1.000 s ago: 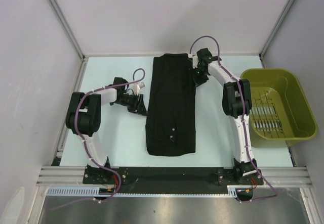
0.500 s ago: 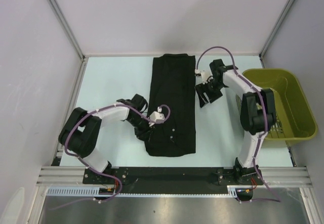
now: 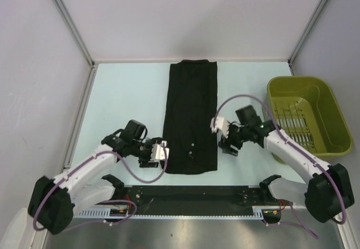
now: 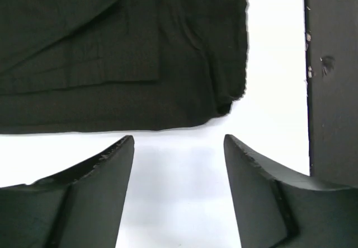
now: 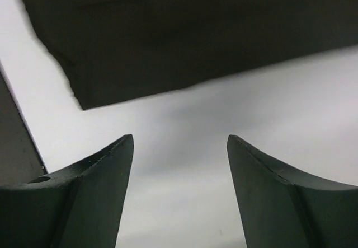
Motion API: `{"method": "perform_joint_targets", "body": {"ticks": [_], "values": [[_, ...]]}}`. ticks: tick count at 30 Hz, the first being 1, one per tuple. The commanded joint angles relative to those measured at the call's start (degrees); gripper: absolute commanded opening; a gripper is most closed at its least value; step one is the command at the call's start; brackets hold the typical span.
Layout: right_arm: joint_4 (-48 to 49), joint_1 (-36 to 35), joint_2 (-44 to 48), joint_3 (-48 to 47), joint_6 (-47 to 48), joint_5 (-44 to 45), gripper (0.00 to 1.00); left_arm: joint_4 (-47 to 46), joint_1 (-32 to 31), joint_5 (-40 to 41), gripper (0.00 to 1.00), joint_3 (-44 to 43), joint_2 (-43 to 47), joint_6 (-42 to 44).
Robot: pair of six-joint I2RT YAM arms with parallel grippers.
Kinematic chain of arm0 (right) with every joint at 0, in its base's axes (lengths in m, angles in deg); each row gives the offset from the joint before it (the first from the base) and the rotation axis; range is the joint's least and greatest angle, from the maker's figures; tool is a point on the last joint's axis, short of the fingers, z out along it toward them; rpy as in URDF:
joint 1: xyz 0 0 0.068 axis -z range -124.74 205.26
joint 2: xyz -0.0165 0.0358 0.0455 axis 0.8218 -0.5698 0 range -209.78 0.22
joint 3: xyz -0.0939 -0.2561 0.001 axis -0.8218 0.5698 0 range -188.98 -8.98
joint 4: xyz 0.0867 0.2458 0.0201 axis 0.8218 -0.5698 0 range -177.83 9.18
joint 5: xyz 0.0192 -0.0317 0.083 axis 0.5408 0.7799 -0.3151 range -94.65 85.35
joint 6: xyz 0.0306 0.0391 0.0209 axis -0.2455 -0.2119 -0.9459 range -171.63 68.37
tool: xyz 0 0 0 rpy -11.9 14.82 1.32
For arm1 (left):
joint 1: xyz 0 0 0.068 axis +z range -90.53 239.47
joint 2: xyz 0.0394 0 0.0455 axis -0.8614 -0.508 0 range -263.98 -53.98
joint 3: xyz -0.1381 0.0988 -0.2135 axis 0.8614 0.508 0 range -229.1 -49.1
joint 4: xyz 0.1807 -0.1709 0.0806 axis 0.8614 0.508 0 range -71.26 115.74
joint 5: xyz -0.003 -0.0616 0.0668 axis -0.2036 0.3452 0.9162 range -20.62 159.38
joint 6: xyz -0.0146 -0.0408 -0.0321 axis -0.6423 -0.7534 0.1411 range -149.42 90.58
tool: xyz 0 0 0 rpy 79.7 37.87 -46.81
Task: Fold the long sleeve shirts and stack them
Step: Fold the shirt
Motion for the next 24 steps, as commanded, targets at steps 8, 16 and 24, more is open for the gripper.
{"method": "perform_joint_targets", "body": {"ticks": [8, 16, 24], "values": [[15.9, -25.4, 6.1, 15.9, 13.6, 10.0, 0.73, -15.3, -7.0, 1.6, 0.77, 13.5, 9.3, 6.9], [22.4, -33.3, 3.0, 19.5, 13.5, 15.2, 0.56, -21.5, -14.4, 5.9, 0.7, 15.5, 4.1, 4.1], [28.1, -34.6, -2.7, 21.3, 12.8, 20.5, 0.19, -25.4, -15.2, 9.6, 0.37, 15.7, 0.0, 5.1]]}}
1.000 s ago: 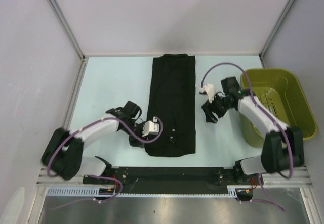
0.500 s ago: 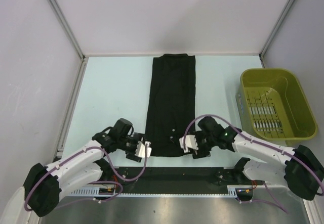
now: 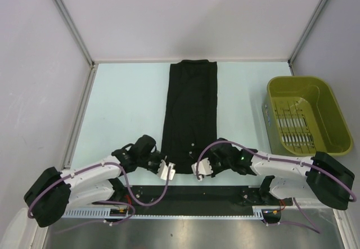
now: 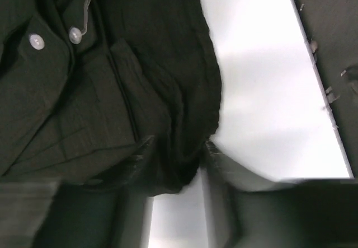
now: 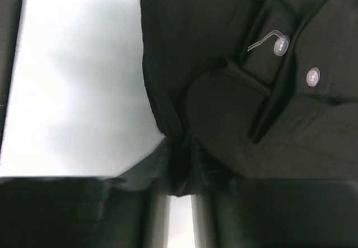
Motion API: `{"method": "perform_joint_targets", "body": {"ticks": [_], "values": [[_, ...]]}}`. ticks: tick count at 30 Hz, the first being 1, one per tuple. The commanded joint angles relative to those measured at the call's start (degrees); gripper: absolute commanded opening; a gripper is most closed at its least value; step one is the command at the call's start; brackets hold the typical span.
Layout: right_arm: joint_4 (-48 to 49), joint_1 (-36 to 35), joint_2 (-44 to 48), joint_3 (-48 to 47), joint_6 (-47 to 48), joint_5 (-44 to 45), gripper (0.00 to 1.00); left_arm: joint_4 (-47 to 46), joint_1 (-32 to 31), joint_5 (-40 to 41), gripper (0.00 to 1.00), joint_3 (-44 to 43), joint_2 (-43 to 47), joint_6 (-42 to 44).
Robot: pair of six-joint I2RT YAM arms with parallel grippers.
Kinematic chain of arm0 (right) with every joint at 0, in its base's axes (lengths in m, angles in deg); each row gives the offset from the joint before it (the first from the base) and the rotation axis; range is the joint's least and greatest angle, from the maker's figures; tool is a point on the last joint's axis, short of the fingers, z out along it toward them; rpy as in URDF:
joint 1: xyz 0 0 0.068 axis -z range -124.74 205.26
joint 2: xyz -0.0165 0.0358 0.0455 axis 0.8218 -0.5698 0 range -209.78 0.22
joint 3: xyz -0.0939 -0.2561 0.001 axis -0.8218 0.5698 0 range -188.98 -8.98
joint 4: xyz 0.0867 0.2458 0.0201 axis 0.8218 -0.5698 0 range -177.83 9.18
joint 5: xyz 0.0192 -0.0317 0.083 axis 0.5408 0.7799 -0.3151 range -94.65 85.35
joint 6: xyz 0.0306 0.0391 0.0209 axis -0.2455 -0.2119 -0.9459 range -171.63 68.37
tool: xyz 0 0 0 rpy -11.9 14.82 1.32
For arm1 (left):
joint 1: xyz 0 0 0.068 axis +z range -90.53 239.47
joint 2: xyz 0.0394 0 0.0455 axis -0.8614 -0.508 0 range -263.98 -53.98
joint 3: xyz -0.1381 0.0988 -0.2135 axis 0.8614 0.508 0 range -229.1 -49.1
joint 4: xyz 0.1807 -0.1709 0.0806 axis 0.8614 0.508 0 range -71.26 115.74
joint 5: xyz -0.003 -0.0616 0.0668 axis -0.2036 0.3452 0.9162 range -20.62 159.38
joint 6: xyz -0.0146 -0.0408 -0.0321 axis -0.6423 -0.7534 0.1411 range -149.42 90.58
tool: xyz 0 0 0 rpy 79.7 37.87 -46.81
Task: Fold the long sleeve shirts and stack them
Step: Fold the shirt
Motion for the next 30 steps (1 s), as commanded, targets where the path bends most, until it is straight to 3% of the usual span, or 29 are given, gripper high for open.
{"method": "perform_joint_targets", "body": {"ticks": [1, 2, 3, 7, 9, 13, 24, 30], "values": [[0.6, -0.1, -2.1, 1.4, -0.4, 4.1, 0.12, -1.1, -0.3, 3.4, 0.3, 0.0, -3.6, 0.2], [-0.8, -0.2, -1.1, 0.9, -0.7, 4.0, 0.03, -1.1, -0.3, 3.4, 0.24, -0.6, -4.1, -0.4], [-1.8, -0.2, -0.5, 0.5, -1.7, 3.9, 0.0, 0.4, -0.4, 3.0, 0.14, -2.3, -4.3, -1.9], [-9.2, -1.0, 2.7, -3.6, -5.3, 2.9, 0.0, 8.6, -4.5, 1.0, 0.0, -4.2, 1.9, -1.1], [-14.0, -3.1, 6.5, -4.4, -7.1, 2.7, 0.0, 10.6, -8.3, 0.9, 0.0, -2.2, 7.0, -1.9], [-16.0, -3.6, 12.0, -5.5, -9.7, 3.0, 0.0, 11.7, -9.0, 1.6, 0.0, -1.5, 12.7, -5.9], [-17.0, 11.4, 4.2, -15.1, -2.4, -6.5, 0.0, 7.1, 1.0, -2.1, 0.0, -9.2, 2.6, -4.7], [-19.4, 26.8, -9.2, -29.6, 4.4, -14.5, 0.0, 9.1, 13.5, -7.4, 0.0, -28.0, -12.9, -6.5]]}}
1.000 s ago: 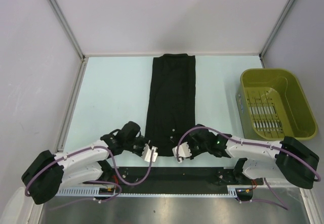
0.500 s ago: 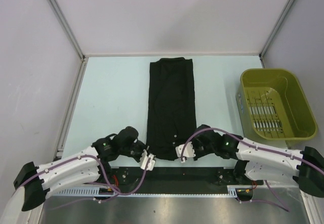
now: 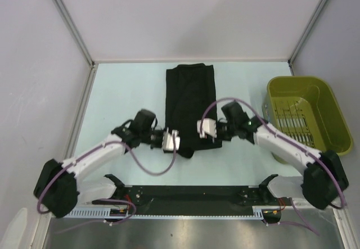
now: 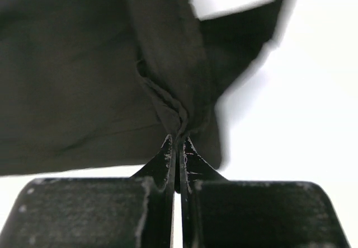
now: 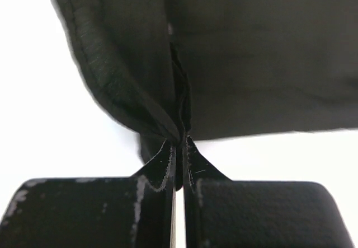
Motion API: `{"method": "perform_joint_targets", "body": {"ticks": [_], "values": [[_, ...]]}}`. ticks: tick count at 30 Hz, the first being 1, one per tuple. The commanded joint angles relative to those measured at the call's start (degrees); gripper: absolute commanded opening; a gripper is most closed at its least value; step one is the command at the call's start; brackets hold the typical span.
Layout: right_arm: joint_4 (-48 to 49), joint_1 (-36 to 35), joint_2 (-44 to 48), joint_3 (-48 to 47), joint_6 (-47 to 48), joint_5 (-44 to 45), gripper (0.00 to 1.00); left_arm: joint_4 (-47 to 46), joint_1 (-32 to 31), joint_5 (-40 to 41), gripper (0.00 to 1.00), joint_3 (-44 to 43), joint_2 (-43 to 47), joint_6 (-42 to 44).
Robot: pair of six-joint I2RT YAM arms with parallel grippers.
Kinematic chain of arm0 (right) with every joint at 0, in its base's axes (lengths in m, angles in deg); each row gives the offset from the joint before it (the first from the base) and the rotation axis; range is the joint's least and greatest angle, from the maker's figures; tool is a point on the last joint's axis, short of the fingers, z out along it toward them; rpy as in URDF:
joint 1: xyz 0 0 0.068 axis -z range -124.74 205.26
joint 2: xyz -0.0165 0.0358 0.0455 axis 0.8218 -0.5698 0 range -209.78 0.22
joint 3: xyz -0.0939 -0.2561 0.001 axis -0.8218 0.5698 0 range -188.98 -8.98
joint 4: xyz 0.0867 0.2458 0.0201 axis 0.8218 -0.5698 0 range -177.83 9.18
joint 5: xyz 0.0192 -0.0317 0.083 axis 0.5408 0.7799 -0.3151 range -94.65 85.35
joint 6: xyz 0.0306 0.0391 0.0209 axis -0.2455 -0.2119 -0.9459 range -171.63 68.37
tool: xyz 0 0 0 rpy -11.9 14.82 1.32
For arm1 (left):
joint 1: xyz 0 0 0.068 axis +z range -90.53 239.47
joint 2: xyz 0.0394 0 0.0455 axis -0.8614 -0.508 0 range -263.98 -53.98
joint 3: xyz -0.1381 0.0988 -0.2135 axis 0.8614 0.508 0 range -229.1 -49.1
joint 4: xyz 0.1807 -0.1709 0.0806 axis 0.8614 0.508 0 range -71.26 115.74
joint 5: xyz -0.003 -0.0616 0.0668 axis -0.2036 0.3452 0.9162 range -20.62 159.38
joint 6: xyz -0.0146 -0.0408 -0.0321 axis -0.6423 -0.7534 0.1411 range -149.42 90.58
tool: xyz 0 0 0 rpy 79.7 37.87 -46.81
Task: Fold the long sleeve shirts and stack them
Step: Fold the shirt
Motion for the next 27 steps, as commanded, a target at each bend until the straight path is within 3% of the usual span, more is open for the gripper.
{"method": "perform_joint_targets", "body": {"ticks": [1, 8, 11, 18, 20, 22, 24, 25, 27], "values": [[-0.9, 8.9, -9.8, -15.3, 6.2, -6.4, 0.0, -1.2, 8.9, -6.0, 0.0, -14.5, -13.6, -2.0], [-1.6, 16.7, -32.5, -37.5, 8.4, -9.6, 0.0, -2.2, 16.2, -5.8, 0.0, -37.9, -37.4, -7.9], [-1.6, 18.4, -41.3, -44.8, 9.6, -9.6, 0.0, -1.5, 17.6, -4.9, 0.0, -44.6, -43.4, -8.7], [-0.5, 20.3, -51.2, -50.9, 10.2, -8.2, 0.0, -1.8, 19.1, -2.0, 0.0, -52.9, -54.2, -11.6], [0.2, 20.4, -52.2, -51.0, 9.8, -7.8, 0.01, -2.2, 19.2, -1.4, 0.05, -53.3, -55.4, -12.0], [1.7, 20.2, -52.4, -51.0, 8.4, -6.5, 0.12, -2.3, 19.2, -0.6, 0.13, -53.6, -56.0, -12.8], [3.1, 20.1, -52.5, -51.8, 5.5, -5.1, 0.3, -2.3, 19.4, 0.3, 0.23, -54.0, -55.9, -13.7], [3.0, 20.2, -52.4, -52.5, 4.4, -4.0, 0.45, -2.2, 19.5, 0.8, 0.31, -54.5, -55.8, -15.1], [1.8, 21.0, -51.4, -54.2, 0.3, -3.3, 0.55, -2.2, 20.6, 2.0, 0.39, -55.6, -55.1, -18.2]]}}
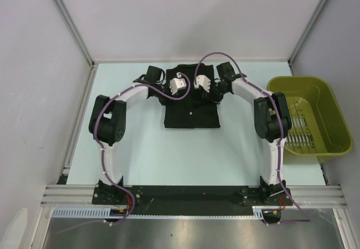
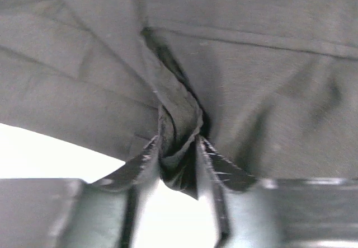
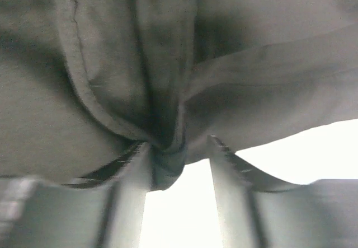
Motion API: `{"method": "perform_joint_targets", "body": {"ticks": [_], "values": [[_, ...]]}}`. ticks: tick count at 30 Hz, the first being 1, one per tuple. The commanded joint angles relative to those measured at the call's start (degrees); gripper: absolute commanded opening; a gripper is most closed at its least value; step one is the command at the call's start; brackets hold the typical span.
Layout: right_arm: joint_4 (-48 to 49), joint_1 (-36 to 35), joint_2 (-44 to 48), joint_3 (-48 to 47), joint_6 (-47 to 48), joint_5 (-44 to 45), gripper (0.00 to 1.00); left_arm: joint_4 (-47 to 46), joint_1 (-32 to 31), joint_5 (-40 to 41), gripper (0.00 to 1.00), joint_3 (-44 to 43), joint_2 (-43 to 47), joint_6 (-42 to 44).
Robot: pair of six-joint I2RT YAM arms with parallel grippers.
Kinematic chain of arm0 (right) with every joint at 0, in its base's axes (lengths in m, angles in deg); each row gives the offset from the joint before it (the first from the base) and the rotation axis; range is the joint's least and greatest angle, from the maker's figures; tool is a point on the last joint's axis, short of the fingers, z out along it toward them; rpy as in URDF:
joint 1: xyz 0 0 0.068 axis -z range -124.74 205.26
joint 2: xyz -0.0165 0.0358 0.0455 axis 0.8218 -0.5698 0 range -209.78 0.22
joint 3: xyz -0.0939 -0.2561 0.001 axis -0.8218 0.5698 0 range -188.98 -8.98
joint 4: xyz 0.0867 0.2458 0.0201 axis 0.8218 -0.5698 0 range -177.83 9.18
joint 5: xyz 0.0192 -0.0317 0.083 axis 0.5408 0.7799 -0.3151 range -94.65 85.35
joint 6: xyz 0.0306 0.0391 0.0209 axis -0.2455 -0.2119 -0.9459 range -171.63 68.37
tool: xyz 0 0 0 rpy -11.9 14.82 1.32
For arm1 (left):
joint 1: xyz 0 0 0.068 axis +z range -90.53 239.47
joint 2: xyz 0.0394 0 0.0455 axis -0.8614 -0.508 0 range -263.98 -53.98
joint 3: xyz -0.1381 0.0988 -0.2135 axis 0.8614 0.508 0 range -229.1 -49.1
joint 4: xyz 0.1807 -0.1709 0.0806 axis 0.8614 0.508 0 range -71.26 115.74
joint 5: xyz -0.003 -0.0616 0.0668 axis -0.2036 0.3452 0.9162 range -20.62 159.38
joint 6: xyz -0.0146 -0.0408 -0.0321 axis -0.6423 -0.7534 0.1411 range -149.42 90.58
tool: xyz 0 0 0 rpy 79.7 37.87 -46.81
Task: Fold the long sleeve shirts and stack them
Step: Fold the shirt
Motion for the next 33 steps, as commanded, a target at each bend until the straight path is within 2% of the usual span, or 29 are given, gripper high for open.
{"method": "perform_joint_targets", "body": {"ticks": [1, 3, 4, 7, 9, 10, 11, 14, 15, 17, 18, 21, 25, 33], "values": [[1.2, 1.2, 1.9, -7.6, -7.3, 3.0, 0.63, -0.1, 2.3, 1.8, 0.44, -5.5, 1.8, -9.6], [-2.7, 2.9, 3.3, -10.5, -13.5, 3.4, 0.68, 0.6, 4.6, 1.6, 0.5, -6.5, 3.2, -14.1], [-4.8, 3.4, 3.8, -13.4, -15.8, 3.3, 0.73, 1.6, 5.3, 0.2, 0.57, -7.2, 5.4, -18.6], [-13.7, 5.8, 5.1, -17.5, -24.9, 0.1, 0.77, 4.0, 6.8, -3.1, 0.74, -4.7, 9.6, -25.9], [-19.4, 6.6, 6.7, -17.0, -29.5, -3.2, 0.79, 4.4, 6.8, -7.3, 0.78, -1.3, 14.8, -30.8], [-20.7, 6.7, 7.3, -16.1, -34.3, -7.2, 0.89, 3.4, 6.8, -9.2, 0.96, 3.2, 16.6, -33.0], [-23.7, 6.6, 7.7, -14.5, -35.9, -10.1, 0.97, 2.5, 6.7, -14.1, 1.0, 5.6, 19.9, -35.4], [-24.9, 5.2, 9.0, -8.4, -44.3, -19.3, 0.98, -3.3, 5.4, -22.5, 0.99, 14.7, 24.5, -46.9], [-24.2, 4.8, 9.1, -6.9, -47.0, -21.8, 0.98, -6.9, 4.1, -24.0, 0.99, 16.5, 25.0, -53.7], [-21.3, 3.8, 9.0, -4.5, -53.9, -27.7, 0.99, -11.0, 2.7, -27.3, 0.99, 20.8, 25.4, -60.5], [-19.6, 3.6, 8.7, -2.7, -56.3, -29.2, 1.0, -16.6, 1.3, -28.8, 0.99, 22.1, 25.4, -68.1], [-12.8, 2.6, 7.8, 0.2, -64.6, -33.9, 1.0, -29.5, -1.0, -30.2, 1.0, 27.1, 24.4, -80.6], [-2.8, 1.3, 6.3, 4.2, -75.5, -37.4, 1.0, -31.7, -1.8, -28.1, 0.99, 27.7, 19.2, -83.3], [2.7, 3.7, -3.3, 14.6, -76.3, -34.4, 1.0, -33.0, 2.5, -25.3, 0.99, 30.3, 6.4, -84.9]]}}
